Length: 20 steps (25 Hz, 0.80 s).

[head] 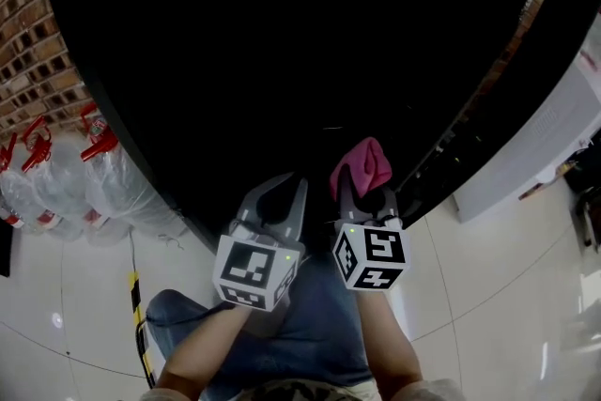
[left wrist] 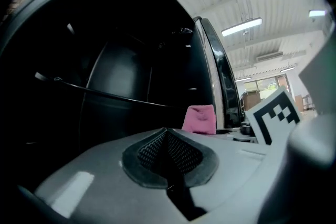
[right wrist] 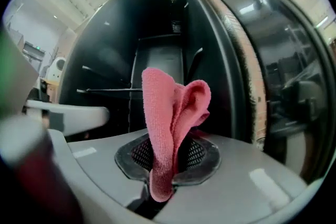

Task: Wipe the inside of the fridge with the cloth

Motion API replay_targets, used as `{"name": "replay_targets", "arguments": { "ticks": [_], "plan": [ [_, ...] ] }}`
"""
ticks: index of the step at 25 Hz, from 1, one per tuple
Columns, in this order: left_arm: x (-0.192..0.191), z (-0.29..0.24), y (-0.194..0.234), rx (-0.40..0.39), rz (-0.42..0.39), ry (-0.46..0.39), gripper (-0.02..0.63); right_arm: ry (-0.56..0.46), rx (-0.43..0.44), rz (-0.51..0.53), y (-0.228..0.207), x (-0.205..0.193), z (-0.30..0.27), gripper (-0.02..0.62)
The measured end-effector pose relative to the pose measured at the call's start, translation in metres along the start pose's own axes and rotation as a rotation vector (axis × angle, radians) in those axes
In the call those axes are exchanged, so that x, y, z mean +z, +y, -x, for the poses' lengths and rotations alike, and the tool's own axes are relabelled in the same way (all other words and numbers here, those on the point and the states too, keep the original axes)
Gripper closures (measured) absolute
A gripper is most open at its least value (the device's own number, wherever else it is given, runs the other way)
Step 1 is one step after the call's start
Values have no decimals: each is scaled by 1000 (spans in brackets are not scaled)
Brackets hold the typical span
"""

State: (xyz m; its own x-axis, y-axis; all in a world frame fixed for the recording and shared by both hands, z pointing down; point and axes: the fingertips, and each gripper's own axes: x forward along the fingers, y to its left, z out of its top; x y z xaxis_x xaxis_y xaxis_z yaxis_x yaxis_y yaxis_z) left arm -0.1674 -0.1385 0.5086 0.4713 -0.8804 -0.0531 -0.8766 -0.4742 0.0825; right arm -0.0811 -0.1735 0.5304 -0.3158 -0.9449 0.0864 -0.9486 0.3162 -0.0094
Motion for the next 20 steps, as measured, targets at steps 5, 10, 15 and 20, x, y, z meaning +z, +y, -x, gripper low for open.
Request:
{"name": "replay_targets", "arguments": {
  "ticks": [5, 10, 15, 20],
  "plan": [
    [-9, -16, -5, -2, 27, 14, 627, 12, 17, -7, -3, -4, 10, 529],
    [-3, -23, -14, -16, -10, 12, 627, -12, 74, 3, -1, 11, 19, 529],
    [3, -24, -19, -10, 16, 64, 627, -3, 225, -3, 20, 39, 33, 528],
    [55, -16, -26, 20, 52, 99, 627, 20, 338, 36, 43, 100, 57, 529]
  ]
}}
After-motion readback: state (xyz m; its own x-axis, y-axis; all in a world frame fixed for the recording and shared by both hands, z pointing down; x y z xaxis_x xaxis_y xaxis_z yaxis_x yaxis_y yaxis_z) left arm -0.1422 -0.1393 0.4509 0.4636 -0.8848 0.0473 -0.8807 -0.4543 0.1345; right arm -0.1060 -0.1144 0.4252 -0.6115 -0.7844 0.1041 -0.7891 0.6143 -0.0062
